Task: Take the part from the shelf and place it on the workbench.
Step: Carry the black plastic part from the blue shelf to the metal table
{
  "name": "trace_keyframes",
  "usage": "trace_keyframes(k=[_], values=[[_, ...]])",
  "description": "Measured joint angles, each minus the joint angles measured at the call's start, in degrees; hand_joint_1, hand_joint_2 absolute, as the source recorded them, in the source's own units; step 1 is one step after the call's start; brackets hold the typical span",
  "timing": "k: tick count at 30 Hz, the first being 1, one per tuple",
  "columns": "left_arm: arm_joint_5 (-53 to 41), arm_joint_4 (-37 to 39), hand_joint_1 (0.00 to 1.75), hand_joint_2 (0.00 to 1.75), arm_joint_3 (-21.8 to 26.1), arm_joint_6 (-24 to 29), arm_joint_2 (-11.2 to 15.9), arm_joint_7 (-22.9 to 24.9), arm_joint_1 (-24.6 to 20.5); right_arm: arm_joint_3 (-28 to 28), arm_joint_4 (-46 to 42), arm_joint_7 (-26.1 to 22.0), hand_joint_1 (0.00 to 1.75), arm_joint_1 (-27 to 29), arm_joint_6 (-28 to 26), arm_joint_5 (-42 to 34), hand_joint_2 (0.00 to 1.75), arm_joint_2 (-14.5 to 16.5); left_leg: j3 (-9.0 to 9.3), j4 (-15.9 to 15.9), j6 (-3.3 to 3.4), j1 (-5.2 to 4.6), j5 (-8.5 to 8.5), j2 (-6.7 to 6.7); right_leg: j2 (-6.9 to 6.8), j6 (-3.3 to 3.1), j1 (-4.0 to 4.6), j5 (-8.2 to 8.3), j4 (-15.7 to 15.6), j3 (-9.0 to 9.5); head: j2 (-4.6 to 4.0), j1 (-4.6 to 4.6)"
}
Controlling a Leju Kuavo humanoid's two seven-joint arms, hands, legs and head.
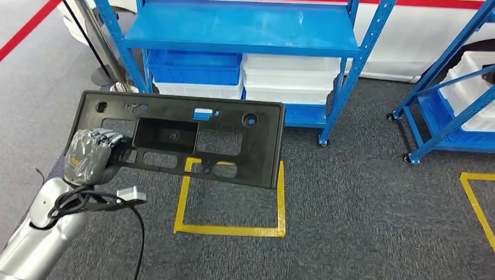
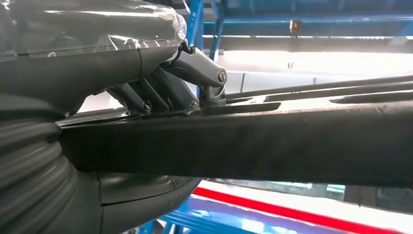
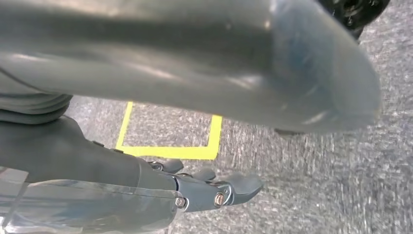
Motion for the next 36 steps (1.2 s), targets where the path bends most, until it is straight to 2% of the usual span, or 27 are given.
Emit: trace_keyframes(k=[2,3,5,6,7,8,10,12,14,15,16,18,19,20,22,23,24,25,26,27,28,29,30,31,33,34,36], values=[[0.04,-0.02,1.75,1.75,0.07,-0.05,0.01,0.02,0.04,-0.05,0.01,-0.04,0.0,0.21,0.01,0.0,0.0,0.01,-1.01,-0.21,1.26,0.04,0.84,0.08,0.14,0.76,-0.04,0.97,-0.35,-0.47,0.0,0.03],[0.06,-0.02,1.75,1.75,0.07,-0.07,0.01,0.03,0.04,-0.08,0.02,-0.04,0.0,0.27,0.02,0.0,0.0,0.01,-1.7,-0.22,1.83,0.09,1.61,0.2,0.23,1.08,-0.09,-0.08,0.13,-0.92,0.0,0.03],[0.04,-0.02,1.75,1.75,0.07,-0.11,-0.01,0.03,0.06,-0.1,0.04,-0.04,0.0,0.35,0.03,0.03,0.0,0.02,-3.42,-0.35,2.76,0.11,3.24,0.41,0.34,1.53,-0.21,-5.74,4.09,-1.98,0.0,0.03],[0.04,-0.03,1.75,1.75,0.07,-0.13,-0.01,0.03,0.09,-0.1,0.04,-0.04,0.0,0.36,0.02,0.04,0.0,0.03,-4.42,-0.34,3.04,-0.03,4.04,0.44,0.35,1.66,-0.19,-9.27,7.45,-2.48,0.0,0.03],[0.03,-0.03,1.75,1.75,0.07,-0.15,-0.01,0.03,0.11,-0.1,0.04,-0.04,0.0,0.34,0.02,0.05,0.0,0.03,-5.35,-0.31,3.16,-0.17,4.78,0.45,0.35,1.7,-0.16,-11.58,11.1,-2.8,0.0,0.02],[0.04,-0.03,1.75,1.75,0.07,-0.17,-0.01,0.03,0.12,-0.11,0.04,-0.04,0.0,0.3,0.01,0.05,0.0,0.03,-6.3,-0.27,3.19,-0.29,5.54,0.47,0.35,1.64,-0.12,-12.28,14.13,-2.78,0.0,0.02],[0.03,-0.03,1.75,1.75,0.07,-0.21,-0.01,0.02,0.14,-0.12,0.04,-0.05,0.0,0.17,0.01,0.04,0.0,0.03,-8.18,-0.22,3.13,-0.51,7.01,0.5,0.36,1.22,0.04,-9.76,16.11,-0.92,0.0,0.02],[0.03,-0.03,1.75,1.75,0.08,-0.23,-0.01,-0.01,0.11,-0.12,0.03,-0.04,0.0,0.02,0.01,0.05,0.0,-0.02,-9.67,-0.21,2.96,-0.7,8.36,0.49,0.41,0.24,0.45,-7.3,10.89,4.45,0.0,0.02],[0.08,-0.02,1.75,1.75,0.11,-0.26,-0.01,-0.03,-0.01,-0.13,0.0,-0.04,0.0,-0.15,0.01,0.06,0.0,-0.1,-10.42,-0.3,2.55,-0.82,9.63,0.51,0.46,-0.7,1.0,-9.02,1.54,11.19,0.0,0.01],[0.14,0.01,1.75,1.75,0.13,-0.31,-0.01,-0.05,-0.12,-0.13,-0.01,-0.08,0.0,-0.26,0.02,0.07,0.0,-0.14,-10.6,-0.58,2.24,-0.77,10.39,0.56,0.5,-0.97,1.24,-10.07,-1.74,13.14,0.0,0.01],[0.21,0.03,1.75,1.75,0.14,-0.35,-0.02,-0.1,-0.19,-0.14,-0.01,-0.11,0.0,-0.33,0.02,0.07,0.0,-0.13,-10.71,-1.0,1.89,-0.71,11.26,0.6,0.51,-1.11,1.4,-10.39,-3.69,13.85,0.0,0.02],[0.4,0.11,1.75,1.75,0.14,-0.48,-0.02,-0.24,-0.22,-0.15,0.02,-0.15,0.0,-0.43,0.03,0.07,0.0,-0.07,-11.13,-1.53,1.23,-0.74,11.71,0.31,0.4,-1.51,1.27,-8.8,-4.55,12.83,0.0,0.01],[0.53,0.17,1.75,1.75,0.14,-0.55,0.01,-0.31,-0.16,-0.16,0.03,-0.15,0.0,-0.42,0.03,0.07,0.0,-0.02,-11.51,-0.85,0.99,-0.81,10.25,0.11,0.28,-1.83,1.13,-7.84,-4.85,12.13,0.0,0.01],[0.66,0.25,1.75,1.75,0.14,-0.64,0.03,-0.37,-0.14,-0.18,0.04,-0.14,0.0,-0.39,0.03,0.07,0.0,0.02,-12.02,0.95,0.8,-0.86,7.6,-0.06,0.15,-2.12,1.02,-6.94,-4.98,11.27,0.0,0.01],[0.98,0.43,1.75,1.75,0.14,-0.81,0.07,-0.43,-0.13,-0.21,0.04,-0.14,0.0,-0.29,0.03,0.07,0.0,0.05,-13.17,7.93,0.57,-0.8,1.23,-0.08,0.03,-2.56,1.19,-5.49,-4.39,9.1,0.0,0.02],[1.14,0.54,1.75,1.75,0.14,-0.86,0.06,-0.43,-0.14,-0.22,0.04,-0.14,0.0,-0.25,0.03,0.07,0.0,0.05,-13.51,11.93,0.49,-0.8,-0.55,-0.07,0.0,-2.65,1.3,-4.85,-3.93,7.86,0.0,0.01],[1.35,0.65,1.75,1.75,0.14,-0.9,0.05,-0.41,-0.14,-0.22,0.04,-0.14,0.0,-0.25,0.02,0.07,0.0,0.05,-13.47,15.13,0.45,-0.81,-0.74,-0.07,-0.02,-2.7,1.37,-4.21,-3.39,6.5,0.0,0.02],[1.62,0.78,1.75,1.75,0.14,-0.96,0.03,-0.39,-0.15,-0.23,0.04,-0.14,0.0,-0.27,0.02,0.07,0.0,0.06,-12.68,16.64,0.45,-0.81,0.58,-0.08,-0.02,-2.68,1.39,-3.58,-2.77,5.07,0.0,0.01],[1.9,0.92,1.75,1.75,0.14,-1.03,0.0,-0.38,-0.17,-0.24,0.04,-0.14,0.0,-0.3,0.01,0.07,0.0,0.06,-11.05,16.25,0.53,-0.81,2.4,-0.07,0.0,-2.61,1.4,-3.02,-2.17,3.65,0.0,0.01],[2.13,1.03,1.75,1.75,0.15,-1.11,-0.04,-0.35,-0.24,-0.25,0.04,-0.14,0.0,-0.36,0.01,0.07,0.0,0.07,-8.34,13.77,0.72,-0.84,3.45,-0.06,0.02,-2.46,1.4,-2.49,-1.55,2.4,0.0,0.01],[2.29,1.12,1.75,1.75,0.15,-1.22,-0.08,-0.33,-0.38,-0.25,0.05,-0.13,0.0,-0.37,0.01,0.07,0.0,0.11,-4.7,9.51,0.97,-0.94,2.9,-0.01,0.06,-2.25,1.47,-2.05,-0.99,1.43,0.0,0.0],[2.51,1.16,1.75,1.75,0.16,-1.34,-0.1,-0.33,-0.58,-0.26,0.05,-0.11,0.0,-0.33,0.01,0.06,0.0,0.15,-1.28,4.81,1.32,-1.05,1.25,0.08,0.07,-2.0,1.53,-1.69,-0.59,0.87,0.0,0.01],[2.97,1.21,1.75,1.75,0.18,-1.51,-0.12,-0.32,-0.72,-0.27,0.05,-0.09,0.0,-0.3,-0.01,0.05,0.0,0.19,1.28,1.02,1.68,-1.23,-0.5,0.17,0.05,-1.71,1.54,-1.23,-0.39,0.65,0.0,0.01],[3.69,1.27,1.75,1.75,0.2,-1.73,-0.14,-0.31,-0.86,-0.28,0.05,-0.07,0.0,-0.24,-0.03,0.05,0.0,0.22,2.65,-1.38,2.04,-1.4,-1.6,0.25,0.03,-1.38,1.5,-0.7,-0.43,0.57,0.0,0.01],[5.1,1.48,1.75,1.75,0.25,-2.14,-0.29,-0.04,-0.95,-0.3,0.04,-0.05,0.0,-0.2,-0.08,0.03,0.0,0.2,2.41,-2.41,2.86,-1.44,-0.91,0.38,0.08,-0.69,1.36,0.33,-0.8,0.46,0.0,0.01],[5.06,1.59,1.75,1.75,0.26,-2.38,-0.42,0.38,-1.05,-0.31,0.04,-0.05,0.0,-0.19,-0.09,0.0,0.0,0.19,1.99,-2.6,3.31,-1.32,-0.24,0.48,0.19,-0.29,1.28,-0.08,-0.42,0.1,0.0,0.01],[3.36,1.94,1.75,1.75,0.25,-3.21,-0.78,1.98,-1.26,-0.34,0.05,0.0,0.0,-0.09,-0.1,-0.08,0.0,0.16,0.77,-2.88,3.95,-1.05,1.2,0.65,0.41,0.46,0.99,-3.79,3.69,-1.67,0.0,0.02]])
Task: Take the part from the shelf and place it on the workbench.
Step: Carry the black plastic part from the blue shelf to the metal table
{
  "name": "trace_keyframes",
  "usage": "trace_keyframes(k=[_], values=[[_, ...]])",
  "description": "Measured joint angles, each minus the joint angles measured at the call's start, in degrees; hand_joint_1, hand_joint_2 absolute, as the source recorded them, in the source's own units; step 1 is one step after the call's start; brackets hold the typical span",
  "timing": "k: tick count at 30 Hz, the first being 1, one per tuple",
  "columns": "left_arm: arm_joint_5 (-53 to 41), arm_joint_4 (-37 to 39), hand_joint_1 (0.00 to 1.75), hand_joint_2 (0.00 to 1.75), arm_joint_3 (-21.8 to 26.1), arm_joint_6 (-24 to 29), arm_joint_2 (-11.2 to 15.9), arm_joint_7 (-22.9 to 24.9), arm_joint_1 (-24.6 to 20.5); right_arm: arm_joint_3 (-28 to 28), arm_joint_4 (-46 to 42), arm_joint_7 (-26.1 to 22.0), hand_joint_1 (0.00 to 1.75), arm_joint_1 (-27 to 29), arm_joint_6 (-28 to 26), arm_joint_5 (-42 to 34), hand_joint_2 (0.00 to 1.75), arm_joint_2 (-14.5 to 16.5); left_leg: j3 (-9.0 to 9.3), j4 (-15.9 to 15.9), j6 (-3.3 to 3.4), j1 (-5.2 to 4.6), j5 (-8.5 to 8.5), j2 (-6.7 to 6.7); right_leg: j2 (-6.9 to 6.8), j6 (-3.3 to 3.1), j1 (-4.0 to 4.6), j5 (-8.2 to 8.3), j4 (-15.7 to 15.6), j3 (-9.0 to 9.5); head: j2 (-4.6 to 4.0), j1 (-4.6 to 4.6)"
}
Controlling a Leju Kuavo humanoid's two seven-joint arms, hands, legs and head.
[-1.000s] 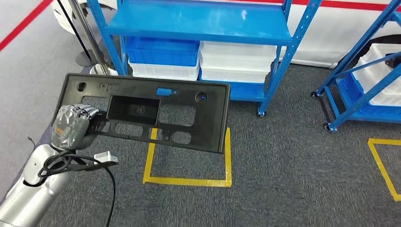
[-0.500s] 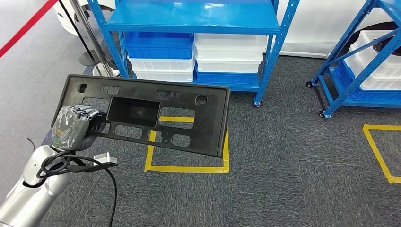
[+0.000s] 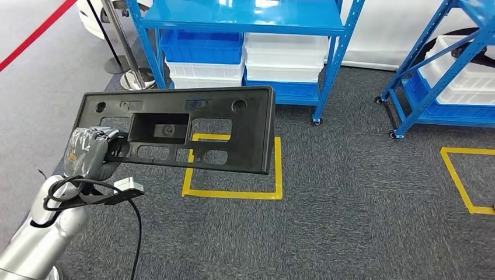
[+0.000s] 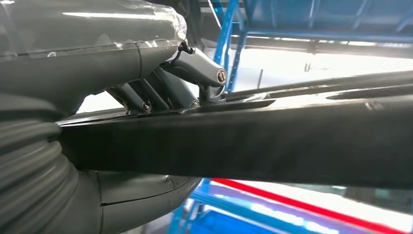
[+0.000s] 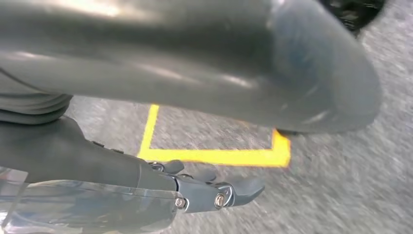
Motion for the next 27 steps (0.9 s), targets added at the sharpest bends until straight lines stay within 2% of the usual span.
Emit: trace_keyframes(k=[2,3,4,5,8,9,12,14,15,17,18,19,20,21,22,24,26,27], values=[[-1.12,0.56,1.75,1.75,-0.01,-0.64,-0.22,1.0,-0.06,-0.02,0.01,0.02,0.0,0.07,0.02,0.01,0.0,0.02,-1.64,0.14,0.16,0.01,1.24,0.0,0.03,0.61,-0.43,-4.93,7.22,-2.43,0.0,0.0],[-0.92,0.87,1.75,1.75,-0.01,-0.68,-0.28,0.94,-0.01,-0.02,0.01,-0.01,0.0,0.07,0.02,0.05,0.0,0.01,-2.44,0.26,0.06,0.03,1.78,0.0,0.02,0.83,-0.62,-6.3,9.87,-2.96,0.0,0.0],[-0.56,1.14,1.75,1.75,-0.01,-0.65,-0.34,0.76,0.03,-0.02,0.0,-0.03,0.0,0.08,0.01,0.1,0.0,0.01,-3.15,0.39,-0.07,0.08,2.22,0.0,0.01,0.99,-0.77,-6.62,10.72,-2.56,0.0,0.0],[-0.25,1.37,1.75,1.75,0.0,-0.63,-0.43,0.59,0.06,-0.02,-0.01,-0.04,0.0,0.09,0.0,0.14,0.0,-0.01,-3.75,0.56,-0.25,0.16,2.56,0.0,0.0,1.08,-0.92,-5.85,9.11,-0.77,0.0,0.0],[0.02,1.78,1.75,1.75,0.03,-0.6,-0.65,0.37,-0.03,-0.02,-0.01,-0.05,0.0,0.1,-0.02,0.15,0.0,-0.09,-4.77,1.16,-0.95,0.3,3.07,0.04,0.07,0.96,-1.11,-2.66,-2.35,7.25,0.0,0.0],[0.02,1.88,1.75,1.75,0.04,-0.59,-0.7,0.36,-0.11,-0.02,-0.01,-0.08,0.0,0.08,-0.02,0.16,0.0,-0.11,-5.05,1.33,-1.29,0.26,3.22,0.06,0.11,0.73,-1.01,-2.48,-4.57,8.5,0.0,0.0],[0.03,2.08,1.75,1.75,0.08,-0.55,-0.88,0.26,-0.33,-0.02,-0.01,-0.18,0.0,0.11,0.02,0.3,0.0,-0.11,-5.58,1.49,-2.38,0.23,3.66,0.07,0.13,-0.41,-0.7,-2.39,-5.65,8.65,0.0,-0.01],[0.13,2.11,1.75,1.75,0.09,-0.54,-0.91,0.04,-0.34,-0.02,-0.01,-0.25,0.0,0.11,0.07,0.43,0.0,-0.09,-6.33,3.04,-2.87,0.42,2.34,0.01,0.0,-1.42,-0.73,-1.88,-5.97,8.53,0.0,-0.02],[0.27,2.11,1.75,1.75,0.1,-0.54,-0.9,-0.12,-0.34,-0.02,-0.01,-0.27,0.0,0.1,0.1,0.48,0.0,-0.08,-7.31,5.34,-3.04,0.49,0.73,-0.03,-0.07,-1.91,-0.74,-1.62,-6.14,8.41,0.0,-0.02],[0.84,2.17,1.75,1.75,0.12,-0.43,-0.9,-0.78,-0.31,-0.02,-0.01,-0.29,0.0,0.1,0.13,0.61,0.0,-0.07,-10.36,12.79,-3.22,0.54,-3.3,-0.07,-0.12,-2.51,-0.49,-1.3,-6.11,7.98,0.0,-0.01],[1.19,2.23,1.75,1.75,0.13,-0.29,-0.9,-1.19,-0.24,-0.02,-0.01,-0.28,0.0,0.11,0.13,0.67,0.0,-0.07,-11.71,16.22,-3.26,0.54,-4.65,-0.07,-0.12,-2.68,-0.32,-1.19,-6.03,7.76,0.0,-0.01],[1.59,2.29,1.75,1.75,0.13,-0.12,-0.9,-1.66,-0.15,-0.02,-0.01,-0.27,0.0,0.11,0.13,0.74,0.0,-0.07,-12.34,18.14,-3.23,0.53,-5.06,-0.07,-0.11,-2.79,-0.14,-1.11,-5.9,7.56,0.0,-0.01],[1.94,2.33,1.75,1.75,0.13,0.07,-0.89,-2.11,-0.07,-0.02,-0.01,-0.25,0.0,0.11,0.13,0.8,0.0,-0.07,-11.88,17.83,-3.09,0.52,-4.37,-0.07,-0.09,-2.84,0.03,-1.07,-5.72,7.39,0.0,-0.01],[2.25,2.36,1.75,1.75,0.15,0.21,-0.89,-2.48,-0.04,-0.02,-0.01,-0.22,0.0,0.11,0.13,0.86,0.0,-0.06,-10.32,15.16,-2.82,0.47,-2.72,-0.07,-0.06,-2.85,0.18,-1.08,-5.51,7.27,0.0,-0.01],[2.53,2.36,1.75,1.75,0.21,0.31,-0.88,-2.75,-0.04,-0.02,-0.01,-0.21,0.0,0.07,0.15,0.94,0.0,-0.04,-8.16,11.13,-2.43,0.35,-0.86,0.15,-0.14,-2.84,0.3,-1.1,-5.3,7.2,0.0,-0.01],[2.91,2.37,1.75,1.75,0.44,0.32,-0.88,-2.84,-0.14,-0.02,-0.01,-0.27,0.0,0.03,0.29,1.09,0.0,0.03,-4.83,4.28,-1.58,-0.21,1.16,1.58,-0.39,-2.69,0.56,-1.06,-4.98,6.94,0.0,-0.01],[3.07,2.38,1.75,1.75,0.8,0.11,-0.91,-2.46,-0.3,-0.02,-0.01,-0.5,0.0,0.1,0.51,1.2,0.0,0.09,-4.3,2.28,-1.0,-0.73,1.24,2.33,-0.93,-2.25,0.63,-0.85,-4.88,6.57,0.0,-0.01],[3.09,2.38,1.75,1.75,0.99,-0.01,-0.92,-2.23,-0.36,-0.02,-0.01,-0.64,0.0,0.15,0.63,1.25,0.0,0.09,-4.41,1.95,-0.76,-0.76,1.53,1.85,-1.3,-1.96,0.61,-0.73,-4.88,6.44,0.0,-0.02]])
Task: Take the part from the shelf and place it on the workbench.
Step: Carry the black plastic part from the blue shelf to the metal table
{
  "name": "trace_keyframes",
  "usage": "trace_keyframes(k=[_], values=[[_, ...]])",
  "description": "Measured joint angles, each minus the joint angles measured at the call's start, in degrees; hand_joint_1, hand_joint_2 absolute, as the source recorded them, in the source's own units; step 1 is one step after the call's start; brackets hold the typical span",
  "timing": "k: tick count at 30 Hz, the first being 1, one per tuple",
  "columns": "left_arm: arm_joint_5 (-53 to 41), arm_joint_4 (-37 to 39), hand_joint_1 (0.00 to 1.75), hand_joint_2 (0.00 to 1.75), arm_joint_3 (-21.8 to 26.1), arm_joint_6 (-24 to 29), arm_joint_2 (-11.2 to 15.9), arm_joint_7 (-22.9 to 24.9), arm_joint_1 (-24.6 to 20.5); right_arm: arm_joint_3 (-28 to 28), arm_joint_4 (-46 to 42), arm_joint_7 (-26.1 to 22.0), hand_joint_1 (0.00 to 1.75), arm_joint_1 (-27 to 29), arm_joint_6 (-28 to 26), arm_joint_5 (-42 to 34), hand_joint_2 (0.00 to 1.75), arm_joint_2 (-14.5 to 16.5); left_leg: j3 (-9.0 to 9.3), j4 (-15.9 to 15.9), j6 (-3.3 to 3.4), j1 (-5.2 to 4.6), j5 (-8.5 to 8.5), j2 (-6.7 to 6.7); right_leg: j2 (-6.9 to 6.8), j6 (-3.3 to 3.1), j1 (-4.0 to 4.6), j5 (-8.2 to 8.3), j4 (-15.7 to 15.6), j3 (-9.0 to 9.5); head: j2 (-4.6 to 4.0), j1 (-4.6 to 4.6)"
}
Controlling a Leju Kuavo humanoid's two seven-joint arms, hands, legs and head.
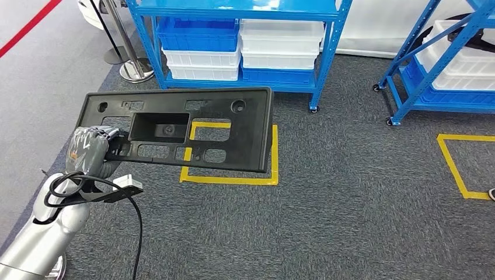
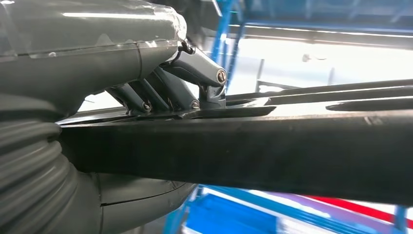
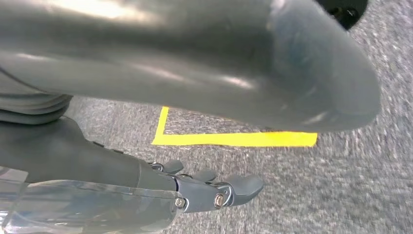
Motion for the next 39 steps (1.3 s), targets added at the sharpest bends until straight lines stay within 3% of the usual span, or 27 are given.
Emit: trace_keyframes(k=[2,3,6,7,8,9,10,12,14,16,18,21,23,24,25,28,29,31,32,34,36,37,38,39], values=[[-0.03,0.02,1.75,1.75,0.31,-0.14,-0.01,0.32,-0.03,0.0,-0.01,-0.18,0.0,0.03,0.13,0.09,0.0,-0.08,0.02,-0.63,0.54,0.39,0.85,-0.86,-0.28,0.69,-0.05,-0.67,0.57,-0.29,0.0,0.01],[-0.04,0.04,1.75,1.75,0.39,-0.15,-0.02,0.4,-0.09,0.0,-0.01,-0.21,0.0,0.02,0.17,0.15,0.0,-0.11,-0.01,-1.0,0.81,0.64,1.32,-1.25,-0.03,1.06,-0.12,-1.92,2.06,-0.95,0.0,0.01],[-0.07,0.18,1.75,1.75,0.44,-0.3,-0.12,0.41,-0.18,0.0,0.0,-0.22,0.0,0.0,0.2,0.31,0.0,-0.14,-0.63,-1.28,1.14,0.86,2.11,-2.53,0.79,2.04,-0.86,-7.63,12.12,-5.27,0.0,0.01],[-0.08,0.25,1.75,1.75,0.44,-0.39,-0.16,0.4,-0.15,0.0,0.0,-0.21,0.0,0.0,0.19,0.37,0.0,-0.14,-0.87,-1.22,1.07,0.89,2.24,-3.07,0.81,2.28,-1.14,-8.49,14.8,-6.35,0.0,0.01],[-0.09,0.33,1.75,1.75,0.44,-0.49,-0.19,0.4,-0.12,0.01,0.0,-0.19,0.0,0.0,0.19,0.42,0.0,-0.14,-1.06,-1.14,0.97,0.95,2.35,-3.62,0.84,2.5,-1.39,-8.29,15.62,-6.55,0.0,0.01],[-0.1,0.4,1.75,1.75,0.44,-0.6,-0.2,0.4,-0.11,0.01,0.0,-0.16,0.0,0.01,0.19,0.46,0.0,-0.14,-1.21,-1.01,0.85,1.04,2.42,-4.2,0.96,2.67,-1.63,-7.05,14.19,-5.63,0.0,0.01],[-0.1,0.45,1.75,1.75,0.44,-0.67,-0.22,0.41,-0.12,0.02,0.0,-0.14,0.0,0.01,0.19,0.5,0.0,-0.15,-1.31,-0.83,0.67,1.15,2.43,-4.8,1.38,2.8,-1.88,-5.12,10.82,-3.73,0.0,0.02],[-0.09,0.48,1.75,1.75,0.45,-0.76,-0.27,0.41,-0.23,0.02,0.0,-0.1,0.0,0.04,0.19,0.52,0.0,-0.17,-1.67,-0.26,0.09,1.27,2.35,-5.85,3.72,2.84,-2.34,-2.39,3.32,0.21,0.0,0.01],[-0.03,0.49,1.75,1.75,0.48,-0.79,-0.33,0.4,-0.35,0.02,0.0,-0.09,0.0,-0.05,0.19,0.52,0.0,-0.17,-2.25,0.03,-0.78,1.29,2.52,-6.83,5.17,2.53,-2.32,-1.92,0.18,1.68,0.0,0.01],[0.09,0.51,1.75,1.75,0.58,-0.75,-0.35,0.37,-0.31,0.03,0.0,-0.09,0.0,-0.22,0.2,0.52,0.0,-0.11,-2.68,-0.12,-1.61,1.47,2.85,-7.71,4.23,1.83,-2.14,-1.71,-0.05,1.64,0.0,0.02],[0.5,0.5,1.75,1.75,0.76,-0.66,-0.27,0.24,-0.25,0.03,0.0,-0.09,0.0,-0.24,0.19,0.52,0.0,-0.01,-3.61,1.52,-2.11,1.51,1.65,-6.51,2.99,0.88,-2.22,-1.35,-0.48,1.68,0.0,0.01],[1.44,0.48,1.75,1.75,1.03,-0.6,-0.21,-0.02,-0.17,0.02,0.0,-0.09,0.0,0.07,0.14,0.5,0.0,0.05,-7.82,11.44,-2.48,1.46,-3.67,-3.45,0.97,0.03,-1.87,-1.23,-0.54,1.5,0.0,0.0],[1.72,0.48,1.75,1.75,1.35,-0.6,-0.21,-0.11,0.21,0.02,0.0,-0.15,0.0,0.19,0.14,0.48,0.0,0.06,-9.44,15.96,-2.54,1.47,-4.98,-2.94,-0.39,-0.14,-1.51,-1.34,-0.33,1.37,0.0,0.0],[1.75,0.45,1.75,1.75,1.56,-0.59,-0.17,-0.13,0.41,0.02,0.0,-0.2,0.0,0.19,0.16,0.46,0.0,0.07,-8.76,15.12,-2.45,1.46,-4.11,-2.76,-1.06,-0.21,-1.37,-1.41,-0.25,1.36,0.0,0.0],[1.72,0.37,1.75,1.75,1.79,-0.56,-0.11,-0.13,0.56,0.02,0.0,-0.26,0.0,0.18,0.18,0.46,0.0,0.08,-7.05,12.2,-2.26,1.43,-2.45,-2.41,-1.72,-0.26,-1.23,-1.47,-0.19,1.4,0.0,-0.01],[1.42,-0.36,1.75,1.75,2.49,-0.25,0.16,-0.12,0.64,0.02,0.0,-0.39,0.0,0.17,0.2,0.45,0.0,0.16,-1.58,1.67,-1.32,0.6,0.84,0.88,-3.56,0.0,-0.73,-1.64,-0.07,1.51,0.0,0.01],[1.25,-0.62,1.75,1.75,2.75,-0.13,0.22,-0.09,0.67,0.02,0.0,-0.4,0.0,0.19,0.19,0.45,0.0,0.18,-1.05,0.34,-1.05,0.27,0.93,1.51,-4.14,0.19,-0.6,-1.65,-0.06,1.5,0.0,0.01],[0.9,-0.98,1.75,1.75,3.15,0.03,0.38,0.09,0.96,0.02,0.0,-0.4,0.0,0.14,0.18,0.45,0.0,0.19,-1.19,-0.01,-0.57,0.13,1.22,0.53,-5.37,0.62,-0.49,-1.61,-0.18,1.63,0.0,0.01],[0.74,-1.15,1.75,1.75,3.29,0.05,0.49,0.22,1.19,0.02,0.0,-0.39,0.0,0.1,0.18,0.45,0.0,0.18,-1.17,-0.29,-0.31,0.3,1.5,-0.1,-5.15,0.94,-0.56,-1.88,-0.01,1.7,0.0,0.01],[0.51,-1.58,1.75,1.75,3.5,0.07,0.7,0.44,1.5,0.02,0.01,-0.39,0.0,0.11,0.18,0.45,0.0,0.16,-1.21,-0.86,0.32,0.75,2.14,-1.26,-2.51,1.56,-0.82,-4.09,2.76,0.6,0.0,0.01],[0.38,-1.84,1.75,1.75,3.63,0.08,0.7,0.49,1.64,0.02,0.02,-0.33,0.0,0.26,0.19,0.45,0.0,0.17,-1.56,-0.95,0.67,0.89,2.54,-2.43,0.41,1.89,-1.15,-8.02,9.81,-2.65,0.0,0.02],[0.26,-1.89,1.75,1.75,3.67,0.08,0.67,0.51,1.77,0.02,0.02,-0.28,0.0,0.31,0.19,0.45,0.0,0.18,-1.75,-0.91,0.71,0.89,2.64,-3.11,0.86,1.97,-1.22,-9.44,13.46,-4.35,0.0,0.01],[0.04,-1.95,1.75,1.75,3.68,0.08,0.65,0.57,1.98,0.02,0.02,-0.23,0.0,0.36,0.19,0.45,0.0,0.19,-1.87,-0.84,0.69,0.89,2.71,-3.83,0.99,2.04,-1.27,-9.81,15.62,-5.37,0.0,0.01],[-0.18,-2.06,1.75,1.75,3.72,0.09,0.67,0.68,2.26,0.02,0.02,-0.21,0.0,0.39,0.18,0.46,0.0,0.19,-1.96,-0.72,0.64,0.9,2.76,-4.58,1.05,2.08,-1.34,-9.05,15.69,-5.42,0.0,0.01]])
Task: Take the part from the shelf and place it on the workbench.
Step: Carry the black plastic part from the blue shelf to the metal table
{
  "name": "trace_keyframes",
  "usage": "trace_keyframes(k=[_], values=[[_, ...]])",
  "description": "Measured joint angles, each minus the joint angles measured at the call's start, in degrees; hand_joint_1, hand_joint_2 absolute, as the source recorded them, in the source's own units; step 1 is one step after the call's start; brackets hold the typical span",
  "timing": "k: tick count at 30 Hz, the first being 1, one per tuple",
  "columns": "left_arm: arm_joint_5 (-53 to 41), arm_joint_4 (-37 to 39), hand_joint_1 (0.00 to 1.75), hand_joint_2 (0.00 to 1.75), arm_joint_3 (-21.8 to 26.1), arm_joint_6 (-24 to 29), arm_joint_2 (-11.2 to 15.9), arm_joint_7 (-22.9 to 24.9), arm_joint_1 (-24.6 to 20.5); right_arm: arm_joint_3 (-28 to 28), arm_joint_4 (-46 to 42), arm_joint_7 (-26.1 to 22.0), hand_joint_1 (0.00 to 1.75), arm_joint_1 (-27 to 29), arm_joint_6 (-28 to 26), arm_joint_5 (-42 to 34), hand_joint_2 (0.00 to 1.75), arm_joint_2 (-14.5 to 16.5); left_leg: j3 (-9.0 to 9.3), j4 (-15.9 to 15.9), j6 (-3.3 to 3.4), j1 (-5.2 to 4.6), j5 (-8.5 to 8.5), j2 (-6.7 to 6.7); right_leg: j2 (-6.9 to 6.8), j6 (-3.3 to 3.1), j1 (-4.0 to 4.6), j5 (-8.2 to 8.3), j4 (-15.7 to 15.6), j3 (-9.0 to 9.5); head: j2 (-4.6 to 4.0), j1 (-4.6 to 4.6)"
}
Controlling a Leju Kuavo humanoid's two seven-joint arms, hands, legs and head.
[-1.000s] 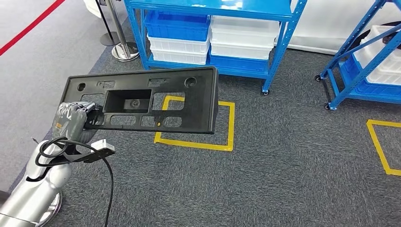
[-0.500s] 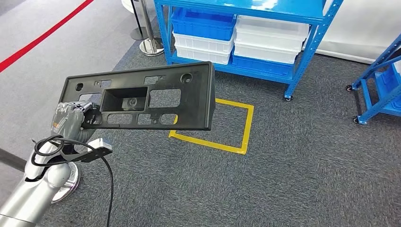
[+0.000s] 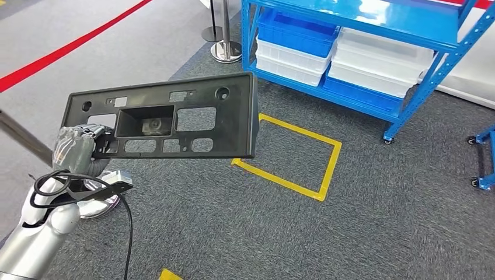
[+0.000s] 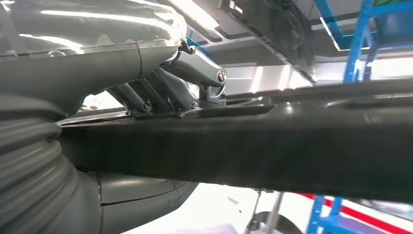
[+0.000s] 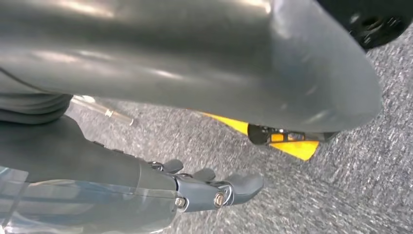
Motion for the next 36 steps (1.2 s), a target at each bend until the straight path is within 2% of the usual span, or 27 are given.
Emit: trace_keyframes(k=[1,2,3,5,6,7,8,10,12,14,15,16,17,19,20,21,23,24,25,27,28,29,30,31,32,34,36], values=[[-0.26,-0.21,1.75,1.75,0.11,0.02,0.02,0.15,0.29,0.0,0.0,0.02,0.0,0.03,-0.02,0.01,0.0,-0.01,-0.06,0.17,-0.09,0.03,0.0,-0.78,0.22,0.01,-0.13,1.79,-2.26,1.11,0.0,0.0],[-0.48,-0.5,1.75,1.75,0.27,0.06,0.04,0.3,0.54,0.0,0.0,0.04,0.0,0.07,-0.02,0.02,0.0,-0.01,-0.15,0.41,-0.23,0.08,-0.05,-1.53,1.09,-0.01,-0.36,3.97,-6.09,2.98,0.0,0.01],[-0.63,-0.87,1.75,1.75,0.52,0.13,0.07,0.49,0.71,0.0,0.0,0.05,0.0,0.12,-0.02,0.04,0.0,-0.02,-0.38,0.73,-0.5,0.06,-0.11,-2.25,2.74,-0.04,-0.59,5.5,-9.84,4.79,0.0,0.01],[-1.08,-1.73,1.75,1.75,1.03,0.19,0.13,1.03,0.9,0.0,0.0,0.05,0.0,0.17,0.0,0.16,0.0,0.01,-1.04,1.25,-1.23,0.09,-0.08,-3.55,5.28,-0.18,-0.89,6.74,-14.28,6.72,0.0,-0.01],[-1.38,-2.23,1.75,1.75,1.32,0.14,0.22,1.4,1.12,0.01,0.0,0.05,0.0,0.13,0.01,0.26,0.0,0.02,-1.33,1.27,-1.66,0.16,0.08,-4.23,5.56,-0.34,-0.82,6.55,-14.6,6.8,0.0,-0.01],[-1.69,-2.72,1.75,1.75,1.62,0.06,0.34,1.75,1.47,0.02,0.0,0.06,0.0,0.08,0.02,0.37,0.0,0.06,-1.5,1.18,-2.07,0.31,0.29,-4.93,4.86,-0.62,-0.78,6.7,-14.75,6.81,0.0,-0.01],[-1.98,-3.19,1.75,1.75,1.99,-0.02,0.5,2.02,1.93,0.03,0.0,0.08,0.0,0.03,0.02,0.48,0.0,0.18,-1.68,1.2,-2.41,0.45,0.34,-5.0,4.1,-0.99,-0.75,6.87,-14.96,6.91,0.0,-0.01],[-2.37,-3.91,1.75,1.75,2.66,-0.16,0.85,2.31,2.51,0.09,0.0,0.14,0.0,0.1,0.02,0.64,0.0,0.37,-2.79,3.35,-2.91,0.38,-1.08,-2.83,2.56,-1.79,-0.79,7.18,-15.43,7.07,0.0,-0.01],[-2.54,-4.48,1.75,1.75,2.98,-0.61,1.01,2.66,2.68,0.13,0.0,0.3,0.0,0.28,0.0,0.75,0.0,0.42,-5.68,9.83,-3.23,0.27,-4.58,0.41,0.92,-2.27,-0.6,7.23,-15.59,7.06,0.0,-0.01],[-2.49,-4.93,1.75,1.75,3.15,-1.38,1.0,3.12,3.07,0.15,0.0,0.58,0.0,0.38,-0.07,0.82,0.0,0.41,-8.35,16.22,-3.44,0.39,-7.0,1.54,-0.78,-2.44,-0.34,7.16,-15.57,7.0,0.0,-0.01],[-2.41,-5.14,1.75,1.75,3.28,-1.73,1.0,3.31,3.33,0.15,0.0,0.72,0.0,0.38,-0.1,0.84,0.0,0.41,-8.45,16.9,-3.44,0.42,-6.83,1.74,-1.6,-2.48,-0.24,7.11,-15.56,7.0,0.0,-0.02],[-2.34,-5.37,1.75,1.75,3.44,-1.95,1.0,3.47,3.52,0.15,0.0,0.79,0.0,0.36,-0.13,0.85,0.0,0.42,-7.43,15.3,-3.35,0.43,-5.71,1.93,-2.38,-2.48,-0.16,7.07,-15.55,7.04,0.0,-0.02],[-2.27,-5.64,1.75,1.75,3.63,-2.07,1.0,3.61,3.62,0.15,0.0,0.83,0.0,0.33,-0.14,0.85,0.0,0.44,-5.42,11.77,-3.12,0.36,-3.99,2.49,-3.11,-2.45,-0.09,7.01,-15.55,7.12,0.0,-0.02],[-2.11,-6.3,1.75,1.75,4.03,-2.13,1.0,3.78,3.55,0.16,0.0,0.84,0.0,0.29,-0.15,0.86,0.0,0.51,-1.27,4.1,-2.44,-0.17,-1.6,4.91,-4.44,-2.21,0.18,6.83,-15.52,7.3,0.0,-0.01],[-2.05,-6.58,1.75,1.75,4.17,-2.13,1.01,3.8,3.48,0.17,0.0,0.84,0.0,0.29,-0.16,0.86,0.0,0.55,-0.1,1.84,-2.11,-0.48,-1.14,5.77,-5.06,-1.99,0.31,6.74,-15.51,7.38,0.0,-0.01],[-2.03,-6.79,1.75,1.75,4.28,-2.13,1.01,3.8,3.45,0.17,0.0,0.85,0.0,0.28,-0.16,0.87,0.0,0.57,0.25,0.96,-1.84,-0.76,-1.17,6.07,-5.69,-1.74,0.4,6.68,-15.54,7.47,0.0,-0.01],[-2.02,-6.99,1.75,1.75,4.41,-2.13,1.02,3.82,3.59,0.18,0.0,0.85,0.0,0.15,-0.16,0.87,0.0,0.59,0.23,0.57,-1.29,-0.72,-0.8,4.71,-6.61,-1.14,0.39,6.55,-15.71,7.73,0.0,-0.02],[-1.99,-7.1,1.75,1.75,4.51,-2.16,1.02,3.84,3.64,0.18,0.0,0.85,0.0,0.09,-0.16,0.86,0.0,0.59,0.31,0.2,-1.0,-0.55,-0.51,4.08,-5.99,-0.81,0.3,6.17,-15.46,7.75,0.0,-0.01],[-1.93,-7.22,1.75,1.75,4.59,-2.27,1.0,3.88,3.59,0.18,0.0,0.84,0.0,0.07,-0.16,0.82,0.0,0.59,0.37,-0.17,-0.68,-0.34,-0.2,3.48,-4.7,-0.55,0.23,5.2,-14.32,7.32,0.0,0.0],[-1.73,-7.45,1.75,1.75,4.71,-2.8,0.74,4.16,3.43,0.17,0.0,0.76,0.0,0.16,-0.26,0.57,0.0,0.6,0.31,-0.56,-0.29,-0.15,0.2,2.37,-1.43,-0.26,0.08,1.73,-8.55,4.68,0.0,0.01],[-1.57,-7.49,1.75,1.75,4.74,-3.08,0.54,4.35,3.43,0.17,0.01,0.71,0.0,0.24,-0.31,0.4,0.0,0.62,0.21,-0.54,-0.19,-0.15,0.26,1.75,-0.6,-0.22,0.07,-0.01,-4.73,2.81,0.0,0.01],[-1.45,-7.53,1.75,1.75,4.81,-3.31,0.28,4.56,3.57,0.17,0.01,0.68,0.0,0.31,-0.39,0.28,0.0,0.65,0.15,-0.49,-0.17,-0.15,0.28,1.08,-0.26,-0.17,0.06,-0.95,-1.67,1.27,0.0,0.01],[-1.36,-7.63,1.75,1.75,4.95,-3.4,0.04,4.72,3.79,0.17,0.02,0.67,0.0,0.41,-0.48,0.21,0.0,0.68,0.13,-0.42,-0.17,-0.16,0.28,0.35,-0.15,-0.15,0.06,-0.72,-0.42,0.53,0.0,0.01],[-1.34,-7.83,1.75,1.75,5.11,-3.49,-0.18,4.84,4.03,0.17,0.02,0.73,0.0,0.48,-0.61,0.19,0.0,0.7,0.12,-0.31,-0.21,-0.15,0.25,-0.42,-0.04,-0.18,0.04,0.67,-1.37,0.84,0.0,0.01],[-1.4,-8.12,1.75,1.75,5.3,-3.57,-0.38,4.93,4.26,0.17,0.02,0.85,0.0,0.55,-0.77,0.19,0.0,0.72,0.13,-0.16,-0.28,-0.13,0.2,-1.22,0.34,-0.28,-0.02,2.83,-4.26,2.06,0.0,0.01],[-1.73,-8.88,1.75,1.75,5.59,-3.76,-0.75,4.97,4.53,0.17,0.01,1.12,0.0,0.75,-0.97,0.21,0.0,0.72,-0.14,0.33,-0.61,-0.12,0.02,-2.67,3.25,-0.69,-0.29,6.52,-11.56,5.15,0.0,0.0],[-2.17,-9.5,1.75,1.75,5.85,-3.96,-1.1,4.98,4.9,0.16,0.0,1.25,0.0,0.82,-1.01,0.24,0.0,0.72,-0.77,0.68,-1.26,0.02,0.02,-4.0,5.61,-1.04,-0.36,7.37,-14.96,6.5,0.0,-0.01]])
